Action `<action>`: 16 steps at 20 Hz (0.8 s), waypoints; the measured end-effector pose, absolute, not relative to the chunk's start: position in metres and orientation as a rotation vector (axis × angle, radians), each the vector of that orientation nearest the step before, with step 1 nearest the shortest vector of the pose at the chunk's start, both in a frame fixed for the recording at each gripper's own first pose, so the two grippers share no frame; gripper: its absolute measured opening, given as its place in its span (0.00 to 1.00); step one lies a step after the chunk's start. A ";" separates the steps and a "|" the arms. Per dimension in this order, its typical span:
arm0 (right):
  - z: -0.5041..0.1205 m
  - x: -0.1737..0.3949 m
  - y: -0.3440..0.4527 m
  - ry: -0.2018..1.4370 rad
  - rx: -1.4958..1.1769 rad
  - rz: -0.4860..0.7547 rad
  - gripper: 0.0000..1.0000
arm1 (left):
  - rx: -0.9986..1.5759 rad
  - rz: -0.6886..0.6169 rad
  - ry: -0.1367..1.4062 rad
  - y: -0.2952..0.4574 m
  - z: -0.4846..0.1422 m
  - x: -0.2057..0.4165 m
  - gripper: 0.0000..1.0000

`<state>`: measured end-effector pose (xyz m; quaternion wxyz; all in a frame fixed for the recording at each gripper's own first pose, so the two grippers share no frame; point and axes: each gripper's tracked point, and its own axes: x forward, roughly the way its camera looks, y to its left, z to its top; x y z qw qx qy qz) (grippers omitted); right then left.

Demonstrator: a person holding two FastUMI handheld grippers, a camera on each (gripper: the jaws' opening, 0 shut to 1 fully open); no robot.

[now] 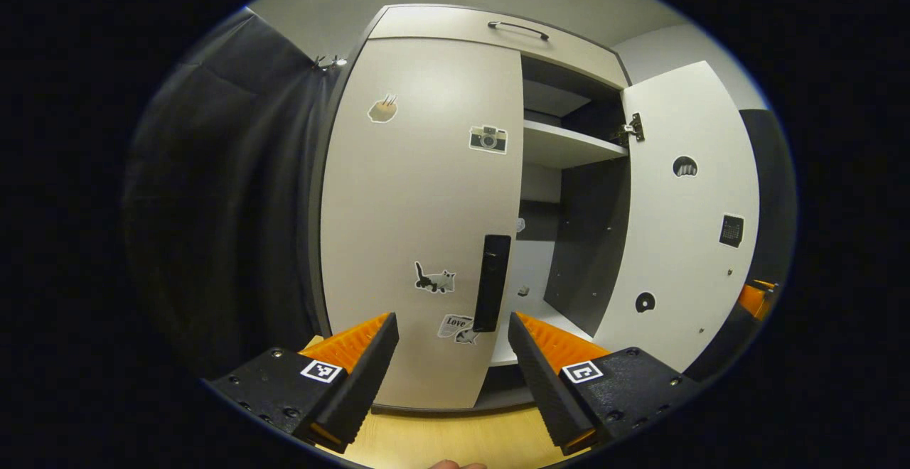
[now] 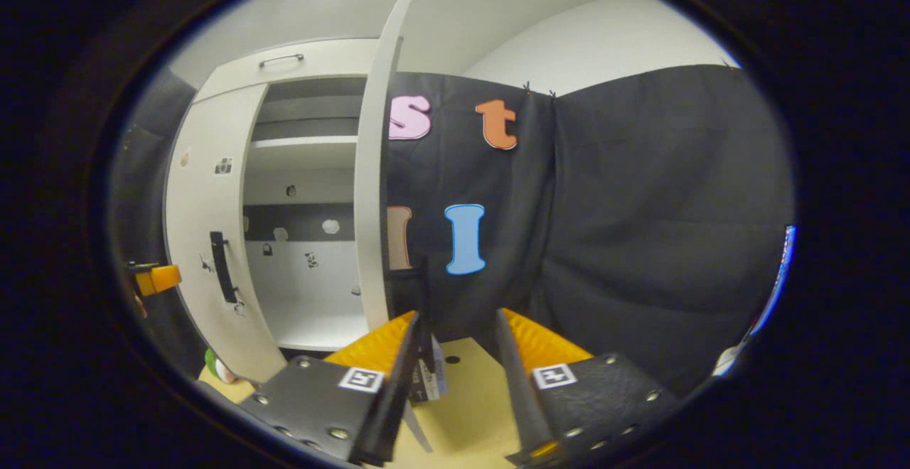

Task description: Open the right door of the double-door shoe cabinet with the right hand, and open the left door with the left hand.

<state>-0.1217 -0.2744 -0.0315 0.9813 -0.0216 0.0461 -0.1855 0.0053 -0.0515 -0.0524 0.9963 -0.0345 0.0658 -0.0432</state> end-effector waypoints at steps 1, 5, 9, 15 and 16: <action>-0.031 -0.128 -0.280 0.092 -0.052 -0.389 0.71 | -0.065 -0.088 0.132 -0.053 -0.052 0.008 0.96; -0.030 -0.141 -0.299 0.087 -0.064 -0.445 0.91 | -0.040 -0.099 0.132 -0.064 -0.054 0.031 0.97; -0.038 -0.158 -0.325 0.109 -0.049 -0.521 0.91 | -0.014 -0.118 0.133 -0.081 -0.057 0.055 0.96; -0.041 -0.182 -0.361 0.118 -0.032 -0.636 0.91 | 0.044 -0.103 0.117 -0.095 -0.060 0.093 0.96; -0.040 -0.184 -0.364 0.119 -0.032 -0.651 0.91 | 0.051 -0.105 0.125 -0.098 -0.064 0.099 0.96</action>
